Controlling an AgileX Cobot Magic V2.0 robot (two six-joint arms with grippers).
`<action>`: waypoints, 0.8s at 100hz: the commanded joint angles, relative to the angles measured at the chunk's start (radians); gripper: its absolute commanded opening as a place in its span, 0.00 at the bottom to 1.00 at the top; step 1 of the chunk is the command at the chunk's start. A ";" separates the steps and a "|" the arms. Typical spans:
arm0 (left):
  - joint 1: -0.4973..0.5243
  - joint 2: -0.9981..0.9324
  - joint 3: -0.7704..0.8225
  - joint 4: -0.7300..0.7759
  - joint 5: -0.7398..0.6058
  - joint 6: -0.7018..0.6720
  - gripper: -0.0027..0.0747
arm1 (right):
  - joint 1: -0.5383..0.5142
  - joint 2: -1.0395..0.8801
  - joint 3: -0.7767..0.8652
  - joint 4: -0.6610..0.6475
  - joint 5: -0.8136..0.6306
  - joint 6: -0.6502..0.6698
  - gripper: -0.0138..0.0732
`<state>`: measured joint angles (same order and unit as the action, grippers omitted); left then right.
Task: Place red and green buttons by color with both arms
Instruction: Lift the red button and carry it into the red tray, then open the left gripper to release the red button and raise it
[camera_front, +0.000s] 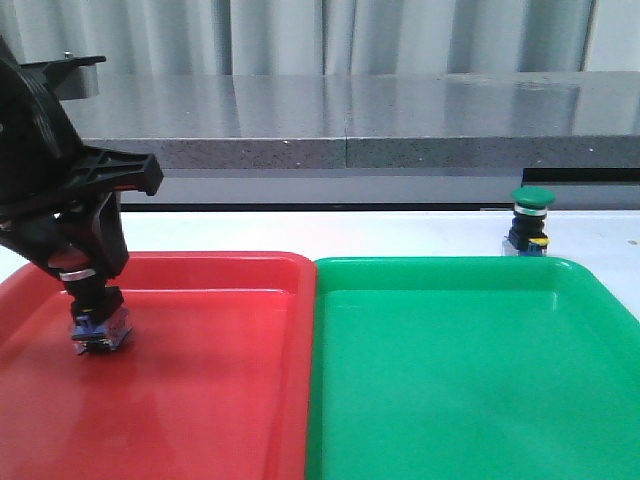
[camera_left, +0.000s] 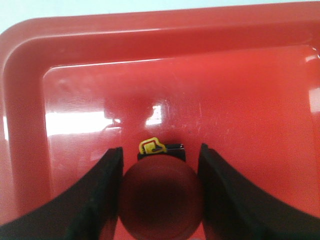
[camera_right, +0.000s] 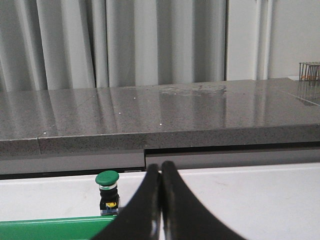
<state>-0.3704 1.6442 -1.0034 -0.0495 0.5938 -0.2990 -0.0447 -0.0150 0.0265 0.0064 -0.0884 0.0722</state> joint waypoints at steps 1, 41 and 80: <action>-0.008 -0.042 -0.020 -0.005 -0.033 -0.015 0.14 | -0.005 -0.017 -0.018 -0.006 -0.082 0.003 0.08; -0.008 -0.024 -0.020 -0.023 -0.009 -0.015 0.61 | -0.005 -0.017 -0.018 -0.006 -0.082 0.003 0.08; -0.008 -0.081 -0.022 -0.023 -0.035 -0.019 0.63 | -0.005 -0.017 -0.018 -0.006 -0.082 0.003 0.08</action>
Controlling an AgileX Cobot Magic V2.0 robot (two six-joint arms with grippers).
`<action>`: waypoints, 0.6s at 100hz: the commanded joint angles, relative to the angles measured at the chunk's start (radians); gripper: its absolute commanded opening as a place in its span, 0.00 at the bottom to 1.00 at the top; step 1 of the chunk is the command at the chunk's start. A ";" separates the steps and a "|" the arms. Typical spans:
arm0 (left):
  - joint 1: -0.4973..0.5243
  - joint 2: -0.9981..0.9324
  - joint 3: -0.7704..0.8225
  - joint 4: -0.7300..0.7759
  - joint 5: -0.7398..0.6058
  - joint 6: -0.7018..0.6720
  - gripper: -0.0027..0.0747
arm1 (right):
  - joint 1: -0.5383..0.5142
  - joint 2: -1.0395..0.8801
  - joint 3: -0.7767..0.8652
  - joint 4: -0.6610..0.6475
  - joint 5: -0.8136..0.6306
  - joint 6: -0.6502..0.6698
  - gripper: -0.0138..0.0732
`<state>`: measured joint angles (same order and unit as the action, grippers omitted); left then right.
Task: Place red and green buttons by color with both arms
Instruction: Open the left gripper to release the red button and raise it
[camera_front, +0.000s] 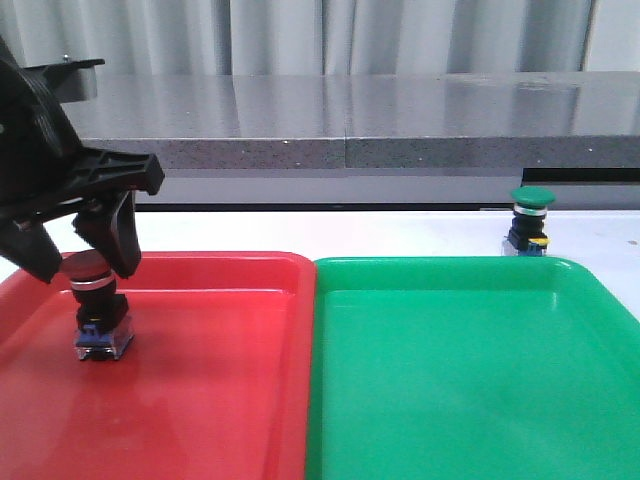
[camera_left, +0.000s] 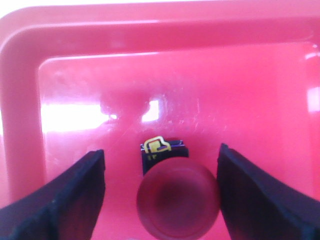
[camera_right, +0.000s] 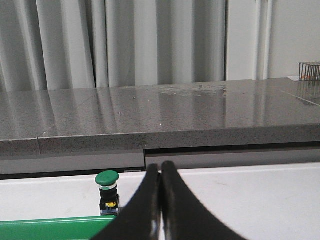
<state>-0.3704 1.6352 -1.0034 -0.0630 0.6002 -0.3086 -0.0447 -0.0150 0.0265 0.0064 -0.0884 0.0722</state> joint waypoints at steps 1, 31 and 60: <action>-0.008 -0.078 -0.022 -0.009 -0.041 -0.010 0.63 | -0.005 -0.017 -0.018 -0.006 -0.082 0.003 0.08; -0.008 -0.233 -0.022 0.008 -0.052 -0.010 0.54 | -0.005 -0.017 -0.018 -0.006 -0.082 0.003 0.08; -0.002 -0.387 -0.019 0.046 -0.063 -0.010 0.07 | -0.005 -0.017 -0.018 -0.006 -0.082 0.003 0.08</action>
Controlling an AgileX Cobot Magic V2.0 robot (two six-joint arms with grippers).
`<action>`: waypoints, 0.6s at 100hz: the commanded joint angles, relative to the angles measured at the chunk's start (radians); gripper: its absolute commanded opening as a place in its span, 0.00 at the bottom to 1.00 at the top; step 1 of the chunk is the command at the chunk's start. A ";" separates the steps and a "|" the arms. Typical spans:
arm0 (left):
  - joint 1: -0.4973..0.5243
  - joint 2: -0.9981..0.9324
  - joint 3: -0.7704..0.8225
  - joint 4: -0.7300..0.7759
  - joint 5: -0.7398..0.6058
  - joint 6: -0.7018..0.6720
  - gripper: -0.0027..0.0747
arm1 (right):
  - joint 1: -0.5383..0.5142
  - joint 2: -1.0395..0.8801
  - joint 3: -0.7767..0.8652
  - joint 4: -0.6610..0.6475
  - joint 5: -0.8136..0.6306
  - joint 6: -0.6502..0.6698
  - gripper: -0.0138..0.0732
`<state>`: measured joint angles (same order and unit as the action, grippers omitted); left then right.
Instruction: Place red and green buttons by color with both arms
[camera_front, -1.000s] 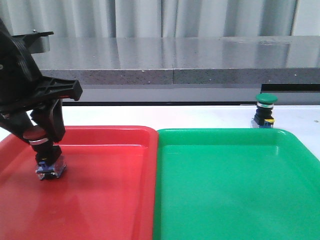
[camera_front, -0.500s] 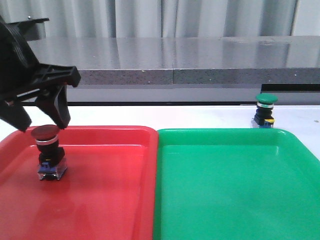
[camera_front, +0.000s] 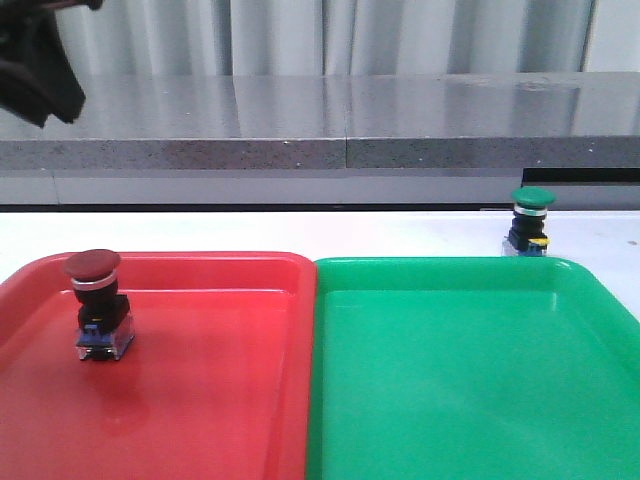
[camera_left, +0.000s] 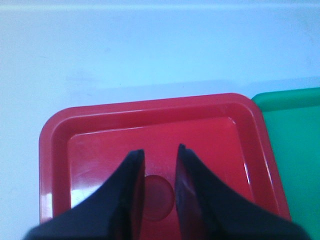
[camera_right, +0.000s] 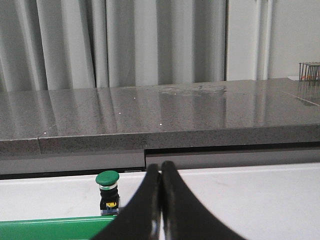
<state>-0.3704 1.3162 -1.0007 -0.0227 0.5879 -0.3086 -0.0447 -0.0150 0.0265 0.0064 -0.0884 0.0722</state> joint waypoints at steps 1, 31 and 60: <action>-0.002 -0.071 -0.021 0.006 -0.052 -0.010 0.05 | -0.005 -0.017 -0.018 -0.006 -0.082 0.003 0.08; -0.002 -0.253 0.076 0.089 -0.117 -0.010 0.01 | -0.005 -0.017 -0.018 -0.006 -0.082 0.003 0.08; 0.060 -0.490 0.249 0.150 -0.173 -0.010 0.01 | -0.005 -0.017 -0.018 -0.006 -0.082 0.003 0.08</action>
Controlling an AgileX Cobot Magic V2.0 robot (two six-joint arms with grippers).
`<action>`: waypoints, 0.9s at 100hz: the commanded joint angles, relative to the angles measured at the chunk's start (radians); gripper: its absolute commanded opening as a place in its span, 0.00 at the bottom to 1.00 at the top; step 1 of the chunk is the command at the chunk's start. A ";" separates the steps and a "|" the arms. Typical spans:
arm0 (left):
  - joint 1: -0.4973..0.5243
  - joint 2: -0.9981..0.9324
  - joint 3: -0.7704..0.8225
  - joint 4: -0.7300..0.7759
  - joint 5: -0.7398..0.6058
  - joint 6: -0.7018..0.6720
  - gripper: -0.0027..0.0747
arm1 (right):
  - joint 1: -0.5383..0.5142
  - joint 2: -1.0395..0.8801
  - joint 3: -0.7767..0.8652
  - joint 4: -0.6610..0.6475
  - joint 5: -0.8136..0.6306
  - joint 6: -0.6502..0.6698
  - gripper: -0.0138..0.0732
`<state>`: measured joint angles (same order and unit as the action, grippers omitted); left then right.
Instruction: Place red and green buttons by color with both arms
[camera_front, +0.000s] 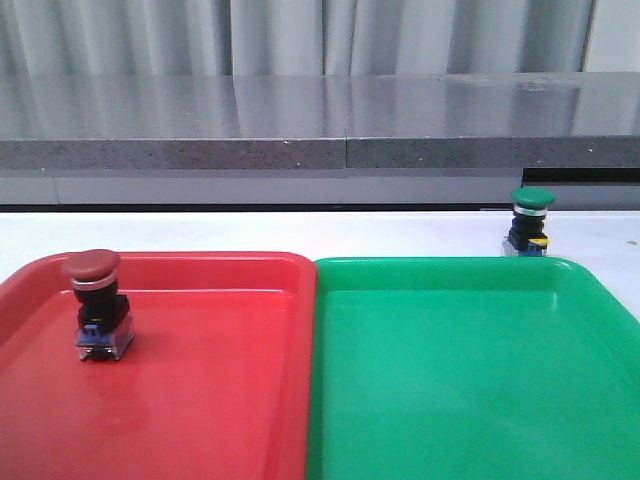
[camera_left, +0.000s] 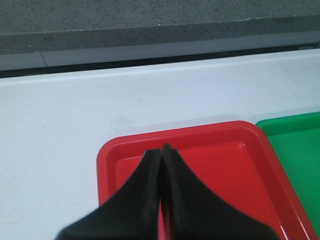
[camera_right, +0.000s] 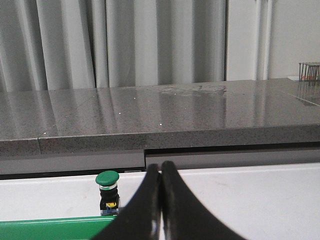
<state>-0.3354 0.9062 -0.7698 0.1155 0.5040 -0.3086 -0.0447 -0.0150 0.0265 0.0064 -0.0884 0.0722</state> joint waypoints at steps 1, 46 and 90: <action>0.030 -0.093 0.022 0.011 -0.092 -0.010 0.01 | -0.005 -0.017 -0.018 -0.006 -0.082 0.003 0.08; 0.131 -0.450 0.236 0.027 -0.105 -0.010 0.01 | -0.005 -0.017 -0.018 -0.006 -0.082 0.003 0.08; 0.135 -0.702 0.396 0.113 -0.107 -0.010 0.01 | -0.005 -0.017 -0.018 -0.006 -0.082 0.003 0.08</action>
<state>-0.2032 0.2331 -0.3761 0.2127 0.4780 -0.3086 -0.0447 -0.0150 0.0265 0.0064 -0.0884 0.0722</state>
